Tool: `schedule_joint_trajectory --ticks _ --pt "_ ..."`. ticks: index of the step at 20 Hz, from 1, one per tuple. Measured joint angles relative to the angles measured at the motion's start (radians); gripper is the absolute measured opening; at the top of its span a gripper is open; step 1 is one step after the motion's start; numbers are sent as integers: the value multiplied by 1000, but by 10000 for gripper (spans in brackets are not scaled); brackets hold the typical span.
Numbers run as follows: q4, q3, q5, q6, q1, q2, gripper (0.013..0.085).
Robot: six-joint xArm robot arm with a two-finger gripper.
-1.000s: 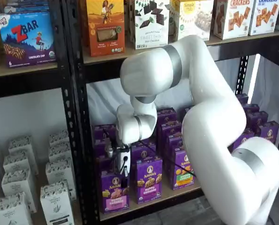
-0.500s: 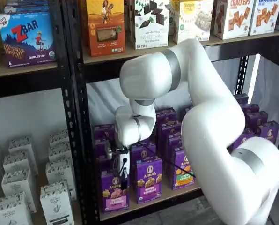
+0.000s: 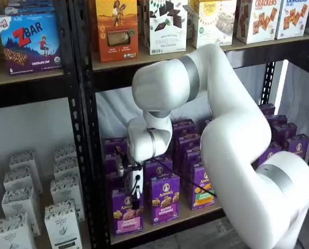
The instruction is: Pick up the purple box with a pink patch in the middle, on the bottom shelf, the first box from the left
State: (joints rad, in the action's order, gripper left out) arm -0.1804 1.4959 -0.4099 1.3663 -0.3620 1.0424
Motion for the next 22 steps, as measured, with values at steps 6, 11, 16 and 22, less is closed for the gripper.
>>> schedule_joint_trajectory --ticks 6,11,16,22 --pt "9 12 -10 -13 -4 5 610" --pt "8 8 6 -15 -8 6 610" --pt "0 0 22 -10 -10 3 570" --pt "-1 -2 21 -10 -12 1 450"
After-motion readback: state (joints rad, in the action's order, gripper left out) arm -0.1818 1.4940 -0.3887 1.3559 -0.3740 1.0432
